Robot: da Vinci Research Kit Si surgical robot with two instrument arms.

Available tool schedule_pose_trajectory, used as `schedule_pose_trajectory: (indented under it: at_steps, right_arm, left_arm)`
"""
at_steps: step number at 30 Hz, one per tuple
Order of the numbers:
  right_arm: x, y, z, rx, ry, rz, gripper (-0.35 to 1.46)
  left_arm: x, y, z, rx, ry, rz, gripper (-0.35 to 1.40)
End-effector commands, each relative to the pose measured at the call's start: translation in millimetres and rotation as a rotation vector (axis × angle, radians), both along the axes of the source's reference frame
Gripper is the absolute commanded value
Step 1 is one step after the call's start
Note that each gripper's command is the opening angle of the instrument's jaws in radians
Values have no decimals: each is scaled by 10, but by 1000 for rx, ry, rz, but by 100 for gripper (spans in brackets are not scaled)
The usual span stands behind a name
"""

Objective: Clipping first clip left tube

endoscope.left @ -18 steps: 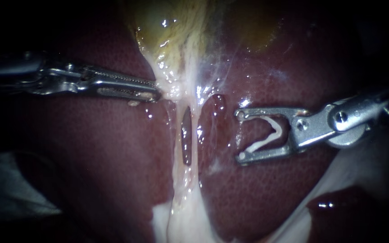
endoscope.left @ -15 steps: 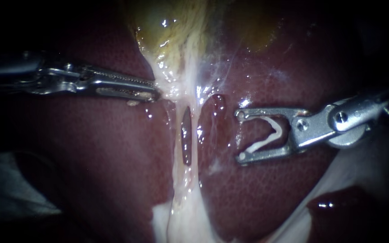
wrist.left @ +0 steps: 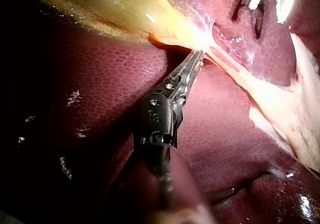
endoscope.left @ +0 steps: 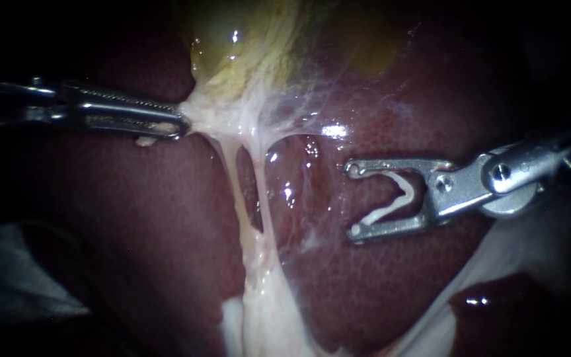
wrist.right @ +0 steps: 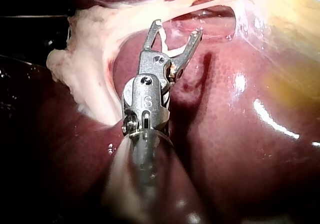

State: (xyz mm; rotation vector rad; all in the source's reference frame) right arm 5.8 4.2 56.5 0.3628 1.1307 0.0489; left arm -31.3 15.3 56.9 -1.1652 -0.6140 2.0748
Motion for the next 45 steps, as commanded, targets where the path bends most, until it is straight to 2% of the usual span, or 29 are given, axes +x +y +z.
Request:
schedule_pose_trajectory:
  at_steps: [1,4,8,13,18,27,45]
  right_arm:
    - [3,-2,1,-5,3,-4,50]
    - [15,-8,2,10,2,1,50]
    - [35,-19,6,63,-9,23,50]
    - [65,-34,21,110,-15,35,50]
    - [85,-43,33,153,-14,47,50]
    - [102,-47,51,204,5,55,50]
    - [114,-47,96,240,12,34,50]
  left_arm:
    - [-1,0,0,-2,1,-1,-35]
    - [-2,-1,0,-3,1,-2,-35]
    - [-3,-1,-1,-2,2,-3,-35]
    - [-5,-1,-3,-7,2,-1,-35]
    - [-5,-1,-3,-7,2,-1,-35]
    - [-6,-1,-4,-7,2,-2,-35]
    - [-7,-2,-5,-7,3,-3,-35]
